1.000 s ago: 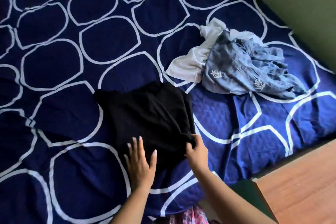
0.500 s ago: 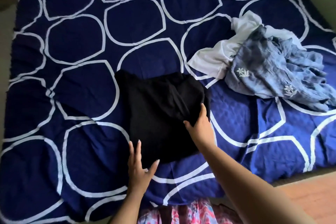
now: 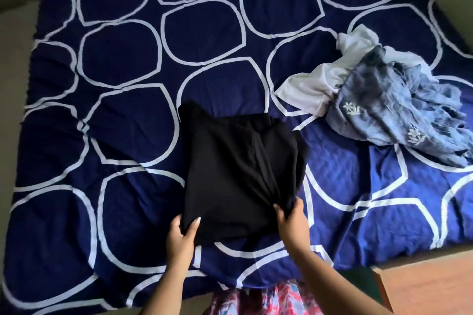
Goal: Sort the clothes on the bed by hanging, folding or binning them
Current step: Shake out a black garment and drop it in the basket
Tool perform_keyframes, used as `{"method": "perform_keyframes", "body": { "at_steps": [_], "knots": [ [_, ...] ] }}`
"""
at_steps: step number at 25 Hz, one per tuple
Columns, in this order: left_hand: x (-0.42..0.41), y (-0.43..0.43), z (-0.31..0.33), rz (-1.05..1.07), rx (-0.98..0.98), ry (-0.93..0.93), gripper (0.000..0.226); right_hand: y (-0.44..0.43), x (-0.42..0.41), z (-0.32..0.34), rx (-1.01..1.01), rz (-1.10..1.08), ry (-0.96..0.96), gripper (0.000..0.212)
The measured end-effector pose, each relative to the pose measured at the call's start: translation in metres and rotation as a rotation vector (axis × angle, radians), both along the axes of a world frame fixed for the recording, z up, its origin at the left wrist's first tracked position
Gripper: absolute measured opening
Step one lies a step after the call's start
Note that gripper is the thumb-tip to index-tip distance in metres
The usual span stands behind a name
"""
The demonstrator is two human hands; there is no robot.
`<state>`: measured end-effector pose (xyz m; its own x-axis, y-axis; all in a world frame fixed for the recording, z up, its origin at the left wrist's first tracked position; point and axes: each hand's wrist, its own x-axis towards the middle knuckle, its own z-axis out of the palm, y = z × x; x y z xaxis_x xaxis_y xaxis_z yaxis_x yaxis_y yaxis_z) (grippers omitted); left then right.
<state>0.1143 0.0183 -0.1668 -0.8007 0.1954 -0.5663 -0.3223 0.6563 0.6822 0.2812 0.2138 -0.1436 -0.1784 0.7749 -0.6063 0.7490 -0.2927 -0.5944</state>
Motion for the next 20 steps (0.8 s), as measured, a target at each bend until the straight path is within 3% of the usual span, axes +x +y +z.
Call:
{"method": "perform_keyframes", "body": {
  "at_steps": [2, 4, 6, 9, 11, 15, 18, 20],
  "knots": [
    [0.006, -0.028, 0.001, -0.030, -0.040, -0.048, 0.035, -0.027, 0.006, 0.001, -0.010, 0.051, -0.060, 0.033],
    [0.015, -0.048, 0.001, -0.085, -0.115, -0.053, 0.043, -0.054, 0.009, -0.001, 0.123, 0.058, -0.179, 0.056],
    [0.021, -0.054, 0.004, -0.134, -0.205, 0.094, 0.053, -0.066, 0.002, 0.002, 0.372, 0.031, -0.263, 0.073],
    [0.008, -0.030, 0.014, -0.242, -0.256, 0.421, 0.060, -0.042, -0.031, 0.013, 0.674, 0.205, -0.119, 0.062],
    [-0.015, -0.002, 0.014, -0.304, -0.250, 0.519, 0.061, -0.015, -0.059, 0.016, 0.586, 0.345, -0.094, 0.057],
    [-0.052, 0.061, 0.011, -0.386, -0.218, 0.546, 0.066, 0.026, -0.102, 0.013, 0.170, 0.281, -0.134, 0.044],
    [-0.057, 0.097, 0.020, -0.549, -0.181, 0.695, 0.067, 0.033, -0.100, 0.016, 0.189, 0.110, -0.025, 0.026],
    [-0.050, 0.118, 0.026, -0.695, -0.131, 0.797, 0.066, 0.024, -0.088, 0.017, 0.278, 0.020, 0.021, 0.026]
  ]
}}
